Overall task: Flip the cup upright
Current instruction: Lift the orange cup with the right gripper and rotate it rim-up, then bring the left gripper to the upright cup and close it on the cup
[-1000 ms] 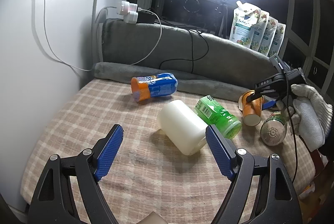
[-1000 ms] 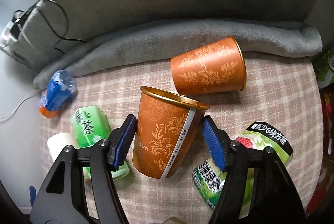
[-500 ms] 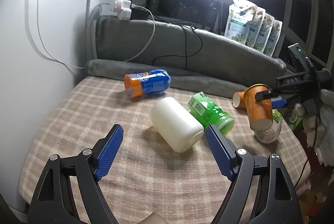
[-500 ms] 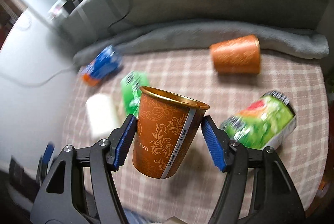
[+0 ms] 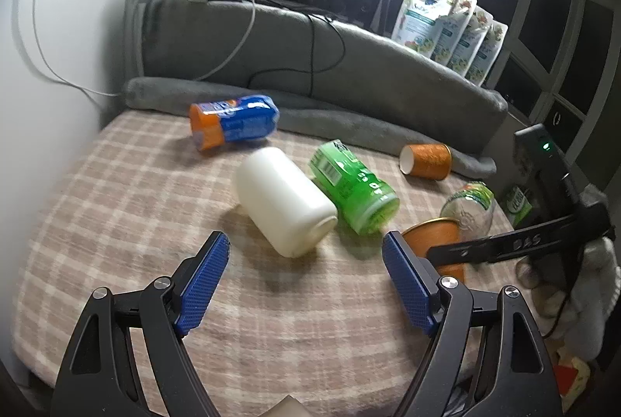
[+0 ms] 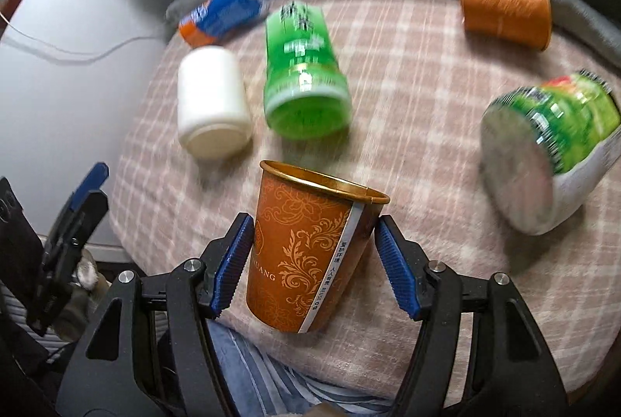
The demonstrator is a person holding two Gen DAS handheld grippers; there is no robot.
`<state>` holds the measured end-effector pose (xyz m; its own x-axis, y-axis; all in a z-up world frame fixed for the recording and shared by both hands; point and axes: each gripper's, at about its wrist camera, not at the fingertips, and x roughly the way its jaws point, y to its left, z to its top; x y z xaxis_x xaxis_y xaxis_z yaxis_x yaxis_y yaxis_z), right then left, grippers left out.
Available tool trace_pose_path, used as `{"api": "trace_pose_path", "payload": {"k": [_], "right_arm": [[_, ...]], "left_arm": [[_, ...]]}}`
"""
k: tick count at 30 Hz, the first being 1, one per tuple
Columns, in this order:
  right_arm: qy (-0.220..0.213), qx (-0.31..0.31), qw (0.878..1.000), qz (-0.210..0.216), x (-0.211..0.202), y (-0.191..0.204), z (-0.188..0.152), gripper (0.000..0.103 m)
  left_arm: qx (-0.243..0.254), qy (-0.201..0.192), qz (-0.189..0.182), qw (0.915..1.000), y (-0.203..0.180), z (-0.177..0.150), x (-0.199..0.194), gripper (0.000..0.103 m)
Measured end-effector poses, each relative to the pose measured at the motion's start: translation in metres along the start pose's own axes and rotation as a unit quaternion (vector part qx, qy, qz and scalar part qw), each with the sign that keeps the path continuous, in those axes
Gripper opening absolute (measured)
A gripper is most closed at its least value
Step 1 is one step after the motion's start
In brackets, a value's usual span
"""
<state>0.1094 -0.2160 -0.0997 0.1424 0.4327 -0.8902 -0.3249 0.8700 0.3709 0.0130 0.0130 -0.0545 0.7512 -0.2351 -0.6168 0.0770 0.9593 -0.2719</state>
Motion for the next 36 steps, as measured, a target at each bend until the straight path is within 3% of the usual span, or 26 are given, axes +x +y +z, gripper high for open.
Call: {"api": "trace_pose_path", "payload": {"k": [10, 18, 26, 36], "right_arm": [[0.004, -0.016, 1.000, -0.012, 0.017, 0.003, -0.006, 0.075], [-0.037, -0.020, 0.999, 0.007, -0.010, 0.000, -0.018, 0.076], [-0.133, 0.039, 0.990, -0.009, -0.064, -0.033, -0.057, 0.076], [-0.188, 0.126, 0.974, -0.016, -0.093, -0.080, -0.111, 0.076]], "left_arm": [[-0.011, 0.037, -0.031, 0.9988, -0.006, -0.001, 0.012, 0.081], [-0.009, 0.082, -0.074, 0.9938, -0.021, 0.003, 0.029, 0.081], [-0.026, 0.173, -0.153, 0.9726, -0.043, 0.005, 0.069, 0.081], [-0.040, 0.229, -0.178, 0.9561, -0.062, 0.003, 0.107, 0.081]]}}
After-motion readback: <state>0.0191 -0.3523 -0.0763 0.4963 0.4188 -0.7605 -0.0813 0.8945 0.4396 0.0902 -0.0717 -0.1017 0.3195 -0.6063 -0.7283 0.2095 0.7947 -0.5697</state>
